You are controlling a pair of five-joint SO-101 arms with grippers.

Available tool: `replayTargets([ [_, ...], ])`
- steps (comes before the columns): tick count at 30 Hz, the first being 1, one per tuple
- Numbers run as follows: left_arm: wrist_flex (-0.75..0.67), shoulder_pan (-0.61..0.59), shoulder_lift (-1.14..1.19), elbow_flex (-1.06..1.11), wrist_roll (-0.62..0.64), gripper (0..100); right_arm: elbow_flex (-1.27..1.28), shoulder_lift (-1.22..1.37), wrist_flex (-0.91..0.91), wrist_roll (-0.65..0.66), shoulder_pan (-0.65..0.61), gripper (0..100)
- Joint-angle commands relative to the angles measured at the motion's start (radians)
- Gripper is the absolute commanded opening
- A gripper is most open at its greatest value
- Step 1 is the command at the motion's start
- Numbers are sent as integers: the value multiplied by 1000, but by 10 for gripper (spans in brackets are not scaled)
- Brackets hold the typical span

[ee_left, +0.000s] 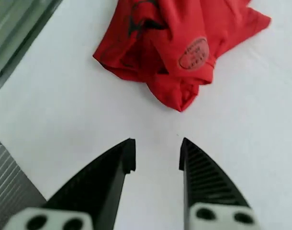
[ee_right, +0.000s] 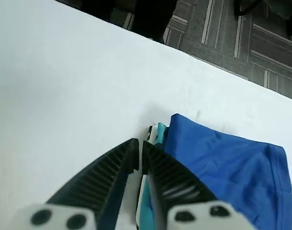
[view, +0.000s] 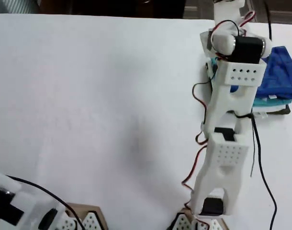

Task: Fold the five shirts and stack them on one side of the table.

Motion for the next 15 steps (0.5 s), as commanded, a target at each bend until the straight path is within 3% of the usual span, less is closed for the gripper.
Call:
replayTargets([
  [1, -192, -25, 68, -41, -3, 191, 253, -297, 27, -14, -59, 25],
  [6, -387, -23, 173, -41, -5, 194, 821, -753, 24, -12, -185, 36],
  [9, -445, -20, 226, -42, -44, 195, 1112, -969, 21, -12, -239, 111],
  [12, -496, -12, 276, -58, -61, 195, 1318, -1113, 15, -15, -249, 164],
  [15, -516, 3, 348, -130, -63, 195, 1471, -1221, 15, -12, -248, 152],
])
